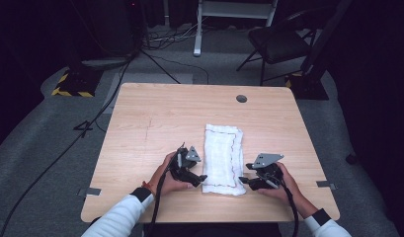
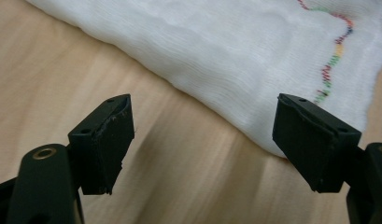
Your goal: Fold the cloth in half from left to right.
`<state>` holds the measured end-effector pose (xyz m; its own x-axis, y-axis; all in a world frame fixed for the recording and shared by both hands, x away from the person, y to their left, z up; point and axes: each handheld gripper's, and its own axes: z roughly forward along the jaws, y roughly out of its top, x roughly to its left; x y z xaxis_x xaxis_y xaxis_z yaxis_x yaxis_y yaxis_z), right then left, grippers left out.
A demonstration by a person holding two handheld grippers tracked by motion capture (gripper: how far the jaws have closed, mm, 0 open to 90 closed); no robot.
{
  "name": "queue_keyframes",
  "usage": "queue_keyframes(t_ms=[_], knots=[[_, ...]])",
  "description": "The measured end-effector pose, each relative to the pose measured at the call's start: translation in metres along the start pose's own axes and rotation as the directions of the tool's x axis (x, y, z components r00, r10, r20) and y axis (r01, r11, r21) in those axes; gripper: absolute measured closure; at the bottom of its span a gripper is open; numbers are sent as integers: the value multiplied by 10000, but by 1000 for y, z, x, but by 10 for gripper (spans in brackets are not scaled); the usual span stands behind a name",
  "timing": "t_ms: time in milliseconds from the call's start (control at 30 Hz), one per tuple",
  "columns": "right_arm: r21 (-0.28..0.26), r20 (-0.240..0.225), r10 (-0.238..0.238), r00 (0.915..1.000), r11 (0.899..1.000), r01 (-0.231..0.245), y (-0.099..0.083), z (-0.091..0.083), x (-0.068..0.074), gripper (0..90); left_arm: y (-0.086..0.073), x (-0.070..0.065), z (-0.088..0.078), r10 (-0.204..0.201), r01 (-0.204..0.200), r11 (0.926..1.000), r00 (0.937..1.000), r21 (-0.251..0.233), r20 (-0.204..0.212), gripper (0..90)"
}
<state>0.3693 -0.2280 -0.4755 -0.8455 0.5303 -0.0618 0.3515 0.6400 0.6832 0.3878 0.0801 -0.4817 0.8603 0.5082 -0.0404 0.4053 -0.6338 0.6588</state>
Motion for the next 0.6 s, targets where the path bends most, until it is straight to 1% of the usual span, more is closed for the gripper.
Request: queue_keyframes(t_ms=[33,133,167,267,333,400,433,467,533,567,600], knots=[[-79,120,4,9999,10000,-3,1,-2,-4,408,2,2,0,18,-18,10000,10000,3,-97,210],[-371,339,256,9991,9990,-243,4,-6,-17,411,8,9,-2,-7,3,9999,9997,-144,-255,207],[-447,495,272,9984,9987,-250,5,-7,-22,416,10,12,-3,44,-51,9998,9993,-199,-380,208],[-677,766,443,9961,9969,-392,12,-7,-36,420,18,22,-3,-75,42,9990,9973,-441,-730,217],[-834,876,678,9938,9947,-605,19,-8,-46,427,24,30,-1,-240,193,9982,9963,-570,-826,222],[-1001,1053,793,9913,9926,-688,26,-7,-54,437,32,36,0,-253,185,9979,9936,-626,-1097,223],[-1114,1070,863,9905,9910,-743,30,-6,-58,443,36,40,1,-317,225,9967,9924,-786,-1186,223],[-1169,1111,928,9895,9899,-797,33,-5,-61,445,41,45,1,-348,248,9960,9924,-854,-1180,223],[-1083,1247,989,9873,9904,-855,39,1,-69,451,50,54,5,-524,403,9948,9901,-941,-1305,223],[-1115,1330,1030,9857,9898,-884,43,4,-72,458,54,59,8,-652,529,9937,9899,-993,-1256,223],[-1114,1301,1136,9850,9888,-993,46,7,-76,460,58,64,11,-788,665,9926,9893,-1016,-1224,223]])
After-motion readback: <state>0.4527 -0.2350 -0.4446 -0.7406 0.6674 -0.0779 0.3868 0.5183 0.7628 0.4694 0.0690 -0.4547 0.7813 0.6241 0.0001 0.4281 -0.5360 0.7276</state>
